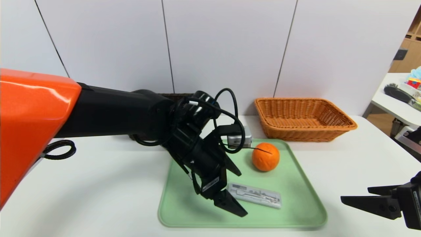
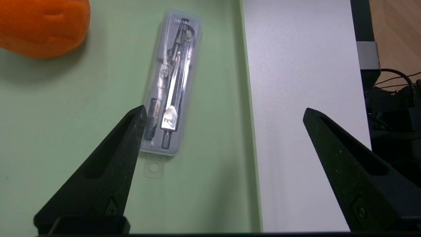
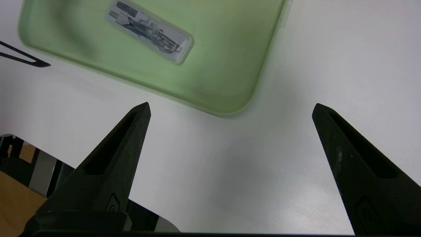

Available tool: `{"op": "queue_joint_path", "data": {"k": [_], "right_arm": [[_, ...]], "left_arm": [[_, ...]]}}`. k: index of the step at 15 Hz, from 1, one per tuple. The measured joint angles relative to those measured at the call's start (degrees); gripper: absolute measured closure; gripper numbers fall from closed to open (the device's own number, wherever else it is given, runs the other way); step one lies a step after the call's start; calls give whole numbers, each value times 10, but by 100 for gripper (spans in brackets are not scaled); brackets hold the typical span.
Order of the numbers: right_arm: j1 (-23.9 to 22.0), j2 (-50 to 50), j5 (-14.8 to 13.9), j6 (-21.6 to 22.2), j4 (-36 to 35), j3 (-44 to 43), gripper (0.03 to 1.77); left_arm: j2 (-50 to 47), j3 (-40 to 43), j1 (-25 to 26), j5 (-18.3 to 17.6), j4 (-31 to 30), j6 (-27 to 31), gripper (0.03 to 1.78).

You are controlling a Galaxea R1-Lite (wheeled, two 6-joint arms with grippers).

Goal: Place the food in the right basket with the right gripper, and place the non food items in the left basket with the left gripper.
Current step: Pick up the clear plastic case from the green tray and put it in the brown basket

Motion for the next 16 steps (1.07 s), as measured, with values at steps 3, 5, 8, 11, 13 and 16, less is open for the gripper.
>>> {"op": "queue_joint_path", "data": {"k": [3, 5, 8, 11, 13, 16], "right_arm": [[-1, 1, 0, 2, -1, 1, 10], [-1, 2, -1, 4, -1, 1, 10], [-4, 2, 0, 4, -1, 2, 10], [-8, 3, -1, 4, -1, 2, 10], [-9, 3, -1, 4, -1, 2, 10], [-12, 3, 0, 4, -1, 3, 10]], "left_arm": [[28, -25, 6, -16, 1, 33, 12], [47, -38, 6, -23, 0, 44, 12], [69, -43, 6, -42, -10, 59, 12], [88, -40, 5, -48, -41, 64, 12], [98, -38, 3, -47, -61, 65, 12], [110, -37, 2, -44, -71, 65, 12]]}}
